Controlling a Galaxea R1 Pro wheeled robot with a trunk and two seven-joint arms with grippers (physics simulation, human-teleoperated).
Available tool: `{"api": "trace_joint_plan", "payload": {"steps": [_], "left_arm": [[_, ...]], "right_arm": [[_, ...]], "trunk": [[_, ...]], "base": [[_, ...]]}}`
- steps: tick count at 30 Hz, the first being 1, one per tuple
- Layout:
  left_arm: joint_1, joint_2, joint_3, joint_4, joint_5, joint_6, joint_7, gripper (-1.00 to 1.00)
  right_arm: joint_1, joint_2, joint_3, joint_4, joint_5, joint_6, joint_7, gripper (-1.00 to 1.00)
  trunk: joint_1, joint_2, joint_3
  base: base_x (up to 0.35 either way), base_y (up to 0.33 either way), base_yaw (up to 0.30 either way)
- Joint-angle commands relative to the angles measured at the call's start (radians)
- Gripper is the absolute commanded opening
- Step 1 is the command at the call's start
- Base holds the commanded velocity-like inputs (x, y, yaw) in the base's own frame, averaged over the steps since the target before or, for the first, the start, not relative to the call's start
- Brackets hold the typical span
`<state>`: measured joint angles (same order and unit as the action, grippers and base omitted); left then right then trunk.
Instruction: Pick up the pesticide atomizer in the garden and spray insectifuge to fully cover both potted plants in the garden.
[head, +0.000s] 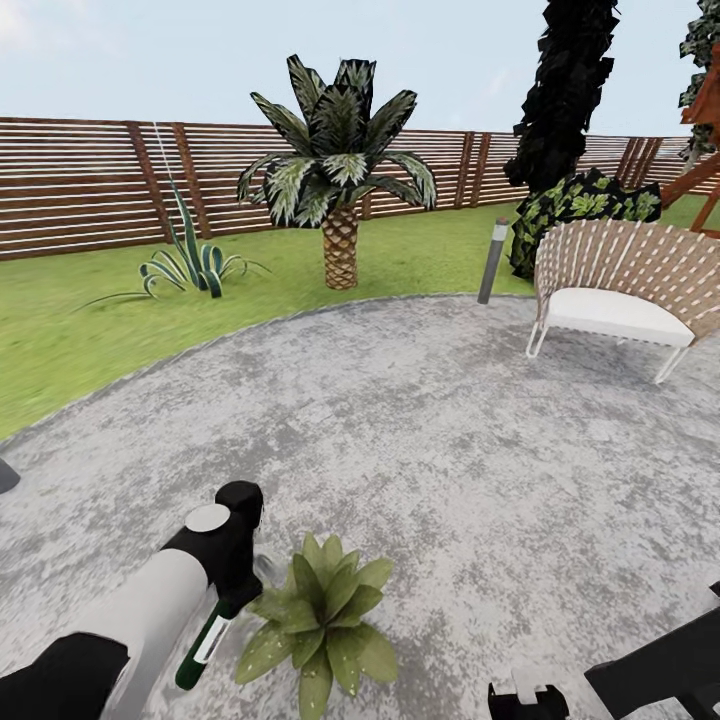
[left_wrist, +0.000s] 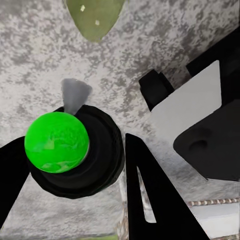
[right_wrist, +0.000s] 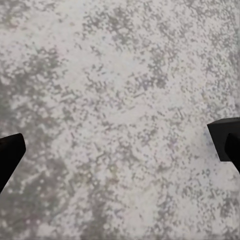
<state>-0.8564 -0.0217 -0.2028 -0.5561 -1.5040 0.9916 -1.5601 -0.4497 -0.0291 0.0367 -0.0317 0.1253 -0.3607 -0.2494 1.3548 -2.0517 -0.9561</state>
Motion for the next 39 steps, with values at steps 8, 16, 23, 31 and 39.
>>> {"api": "trace_joint_plan", "payload": {"steps": [8, 16, 23, 31, 39], "left_arm": [[-0.055, 0.060, -0.001, 0.027, -0.006, 0.008, -0.011, -1.00], [-0.052, 0.055, -0.001, 0.032, -0.006, 0.009, -0.011, -1.00], [-0.052, 0.009, 0.002, 0.033, -0.005, 0.010, -0.011, -1.00], [-0.050, -0.018, -0.001, 0.034, -0.005, 0.010, -0.011, -1.00], [-0.051, -0.020, -0.001, 0.033, -0.005, 0.010, -0.011, -1.00]], "right_arm": [[-0.001, 0.000, 0.002, 0.000, 0.009, 0.000, -0.008, 1.00], [-0.001, 0.000, 0.002, -0.001, 0.008, 0.000, -0.008, 1.00], [-0.001, 0.000, 0.002, -0.001, 0.008, 0.000, -0.008, 1.00], [0.000, 0.001, 0.002, 0.001, 0.008, 0.000, -0.008, 1.00], [0.000, 0.001, 0.003, 0.001, 0.009, -0.001, -0.008, 1.00]], "trunk": [[0.000, 0.000, -0.002], [0.000, 0.000, -0.010], [0.000, 0.000, -0.010], [0.000, 0.000, -0.010], [0.000, 0.000, -0.010]], "base": [[0.000, 0.000, 0.000], [0.000, 0.000, 0.000], [0.074, -0.121, 0.000], [-0.093, -0.246, 0.000], [-0.056, -0.067, 0.000]]}}
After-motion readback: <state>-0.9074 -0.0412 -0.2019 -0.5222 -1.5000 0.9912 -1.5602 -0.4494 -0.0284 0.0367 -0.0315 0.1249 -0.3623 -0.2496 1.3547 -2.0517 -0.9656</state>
